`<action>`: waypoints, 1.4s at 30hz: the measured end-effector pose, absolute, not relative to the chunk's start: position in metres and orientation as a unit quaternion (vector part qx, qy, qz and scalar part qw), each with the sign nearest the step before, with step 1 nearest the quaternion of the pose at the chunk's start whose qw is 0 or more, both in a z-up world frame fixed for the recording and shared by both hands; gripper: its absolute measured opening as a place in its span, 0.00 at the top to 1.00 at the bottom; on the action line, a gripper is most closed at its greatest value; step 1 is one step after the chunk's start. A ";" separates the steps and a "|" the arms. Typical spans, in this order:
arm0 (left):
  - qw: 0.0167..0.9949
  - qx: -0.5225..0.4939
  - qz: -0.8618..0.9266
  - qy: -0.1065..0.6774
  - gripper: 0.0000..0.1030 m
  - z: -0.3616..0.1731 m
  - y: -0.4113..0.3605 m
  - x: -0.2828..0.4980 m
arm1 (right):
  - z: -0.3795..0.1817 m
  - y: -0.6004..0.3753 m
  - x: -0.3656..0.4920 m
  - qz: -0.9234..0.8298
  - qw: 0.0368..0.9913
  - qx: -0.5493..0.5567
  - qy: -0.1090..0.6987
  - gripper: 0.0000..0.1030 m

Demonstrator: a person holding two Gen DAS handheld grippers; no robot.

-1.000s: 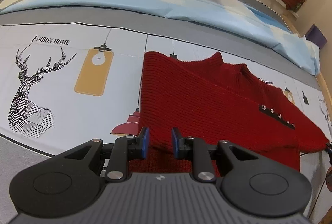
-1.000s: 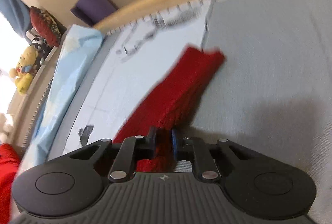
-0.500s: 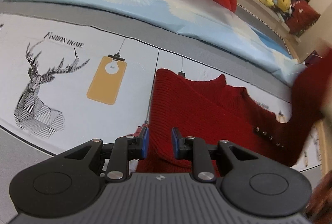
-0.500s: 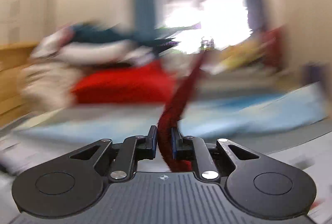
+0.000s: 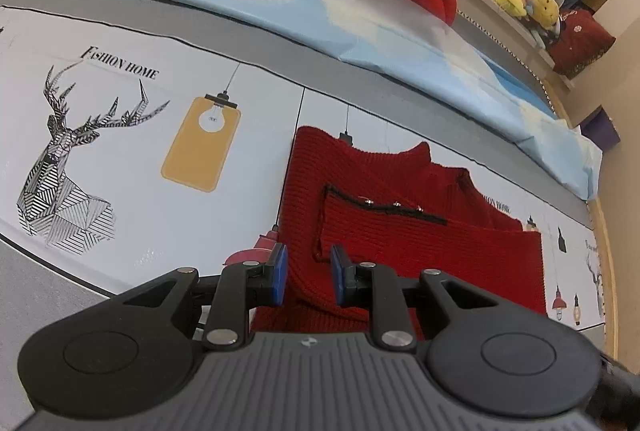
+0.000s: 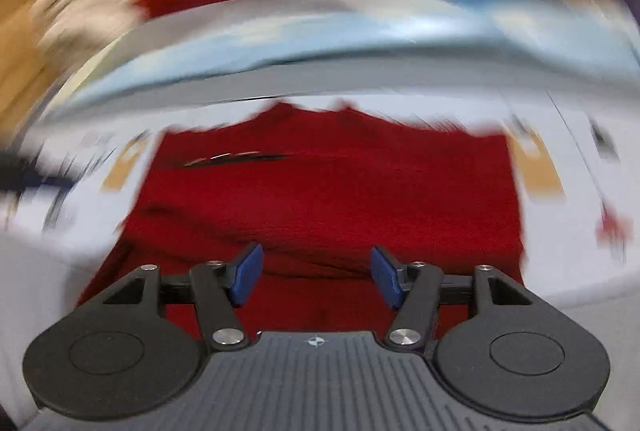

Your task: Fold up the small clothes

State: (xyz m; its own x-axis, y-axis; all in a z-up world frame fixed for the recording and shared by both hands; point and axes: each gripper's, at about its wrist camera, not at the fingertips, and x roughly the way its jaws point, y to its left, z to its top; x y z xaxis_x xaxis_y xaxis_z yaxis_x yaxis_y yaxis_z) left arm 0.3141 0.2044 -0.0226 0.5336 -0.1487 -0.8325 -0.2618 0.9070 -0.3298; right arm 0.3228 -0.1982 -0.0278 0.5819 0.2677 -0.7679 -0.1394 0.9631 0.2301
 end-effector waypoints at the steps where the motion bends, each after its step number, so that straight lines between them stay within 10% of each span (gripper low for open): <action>1: 0.848 -0.213 0.033 0.483 0.78 -0.026 0.203 0.315 | -0.036 -0.213 0.329 0.078 0.880 0.108 0.456 0.43; 15: 0.819 -0.298 -0.004 0.490 0.86 -0.083 0.197 0.322 | -0.076 -0.317 0.358 -0.110 0.832 0.282 0.466 0.57; 42: 0.753 -0.463 0.057 0.465 0.69 -0.134 0.212 0.346 | -0.037 -0.286 0.368 -0.021 0.872 0.192 0.449 0.49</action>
